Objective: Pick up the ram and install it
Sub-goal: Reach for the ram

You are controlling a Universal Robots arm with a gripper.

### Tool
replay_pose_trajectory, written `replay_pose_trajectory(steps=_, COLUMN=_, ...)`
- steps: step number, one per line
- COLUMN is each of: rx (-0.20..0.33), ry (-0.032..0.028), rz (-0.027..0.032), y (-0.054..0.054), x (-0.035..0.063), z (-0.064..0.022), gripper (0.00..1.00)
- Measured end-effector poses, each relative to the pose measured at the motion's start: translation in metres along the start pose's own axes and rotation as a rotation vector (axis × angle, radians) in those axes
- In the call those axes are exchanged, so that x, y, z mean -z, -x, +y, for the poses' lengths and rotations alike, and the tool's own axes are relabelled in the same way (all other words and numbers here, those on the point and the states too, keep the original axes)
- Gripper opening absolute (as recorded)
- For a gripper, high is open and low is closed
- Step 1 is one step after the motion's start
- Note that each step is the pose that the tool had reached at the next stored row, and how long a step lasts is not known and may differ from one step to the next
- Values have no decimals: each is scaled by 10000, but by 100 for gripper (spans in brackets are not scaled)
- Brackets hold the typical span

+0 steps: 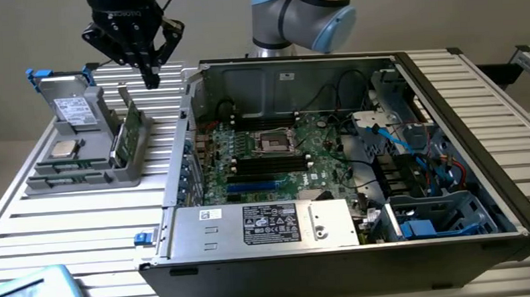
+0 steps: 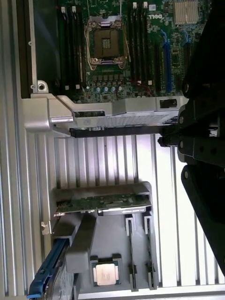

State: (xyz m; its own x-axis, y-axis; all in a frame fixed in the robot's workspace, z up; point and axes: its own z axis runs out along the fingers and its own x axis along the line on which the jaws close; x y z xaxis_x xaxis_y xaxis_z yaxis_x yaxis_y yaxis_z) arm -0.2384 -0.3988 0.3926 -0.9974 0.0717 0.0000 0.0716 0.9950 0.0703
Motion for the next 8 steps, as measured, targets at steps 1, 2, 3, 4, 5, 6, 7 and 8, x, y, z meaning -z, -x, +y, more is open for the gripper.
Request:
replay_pose_trajectory(steps=1, rx=-2, ry=2, rz=13, y=-35, x=0, z=-2, gripper=11)
replay_pose_trajectory(steps=2, rx=-3, ry=6, rz=25, y=-67, x=0, z=-5, gripper=11)
replay_pose_trajectory(steps=3, rx=-5, ry=8, rz=43, y=-103, x=0, z=-7, gripper=11)
replay_pose_trajectory(steps=4, rx=-7, ry=10, rz=59, y=-134, x=1, z=-9, gripper=11)
replay_pose_trajectory(steps=5, rx=-7, ry=12, rz=76, y=-166, x=1, z=-12, gripper=11)
replay_pose_trajectory(steps=6, rx=-8, ry=13, rz=93, y=-198, x=1, z=-14, gripper=11)
replay_pose_trajectory(steps=7, rx=-9, ry=15, rz=107, y=-229, x=1, z=-16, gripper=11)
replay_pose_trajectory(steps=8, rx=-10, ry=17, rz=124, y=-263, x=1, z=-19, gripper=11)
